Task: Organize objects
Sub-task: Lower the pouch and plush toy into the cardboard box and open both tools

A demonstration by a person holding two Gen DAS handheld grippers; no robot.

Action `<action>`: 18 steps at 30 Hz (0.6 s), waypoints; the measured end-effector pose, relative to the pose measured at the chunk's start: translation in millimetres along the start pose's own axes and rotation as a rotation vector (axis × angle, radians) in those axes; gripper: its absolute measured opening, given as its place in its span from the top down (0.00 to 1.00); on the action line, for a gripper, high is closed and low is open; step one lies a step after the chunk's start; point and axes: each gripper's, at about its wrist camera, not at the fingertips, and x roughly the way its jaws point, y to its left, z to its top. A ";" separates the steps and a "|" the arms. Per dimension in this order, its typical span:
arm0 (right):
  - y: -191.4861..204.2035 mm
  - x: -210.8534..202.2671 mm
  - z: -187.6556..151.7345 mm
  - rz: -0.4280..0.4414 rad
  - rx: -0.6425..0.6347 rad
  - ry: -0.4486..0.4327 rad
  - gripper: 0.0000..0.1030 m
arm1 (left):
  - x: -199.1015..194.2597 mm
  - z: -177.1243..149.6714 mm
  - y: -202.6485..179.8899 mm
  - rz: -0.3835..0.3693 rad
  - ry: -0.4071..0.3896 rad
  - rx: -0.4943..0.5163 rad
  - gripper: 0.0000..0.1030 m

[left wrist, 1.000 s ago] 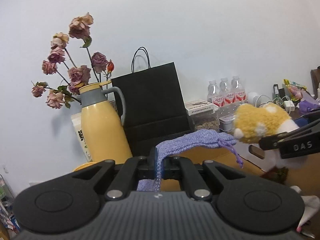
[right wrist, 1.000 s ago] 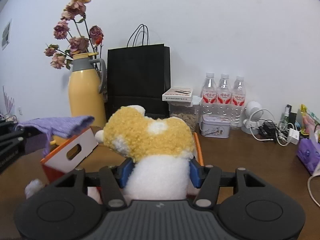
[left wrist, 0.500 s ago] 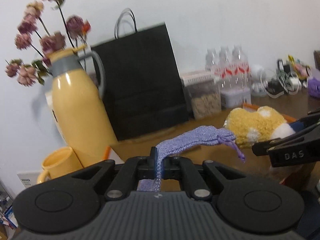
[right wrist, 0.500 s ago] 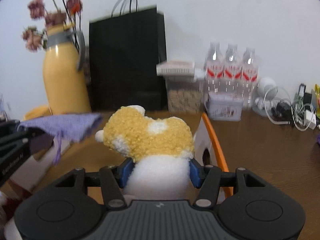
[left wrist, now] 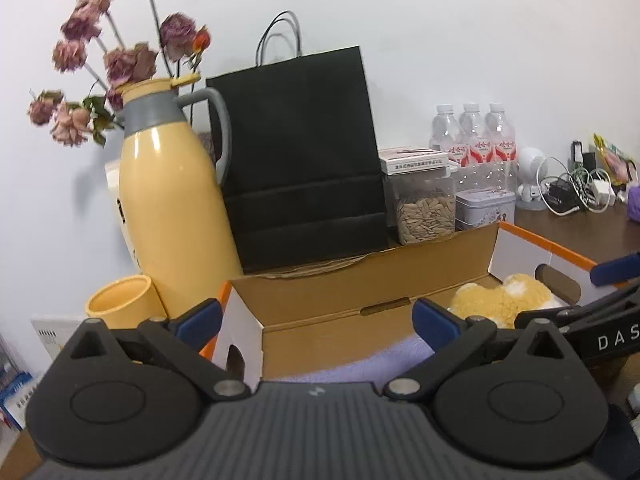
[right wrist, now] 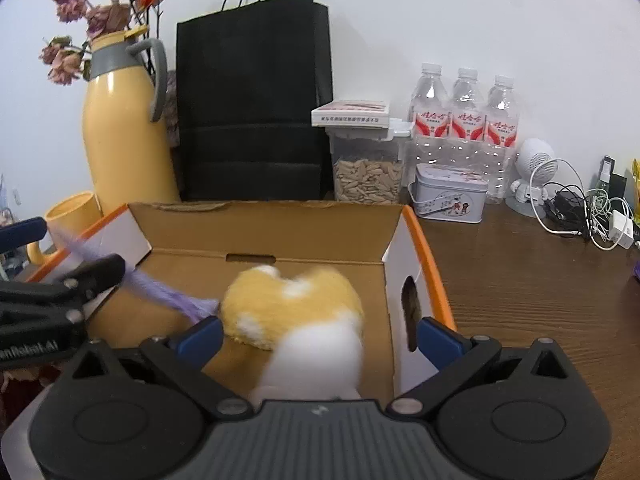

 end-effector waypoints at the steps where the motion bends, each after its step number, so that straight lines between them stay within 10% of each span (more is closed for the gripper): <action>1: -1.0 0.1 0.2 -0.002 0.004 0.000 0.00 | 0.6 0.0 0.8 0.005 0.002 -0.005 0.00; 18: 1.1 -44.1 11.9 0.013 0.007 -0.138 0.00 | -35.3 15.2 13.4 -0.001 -0.067 -0.097 0.00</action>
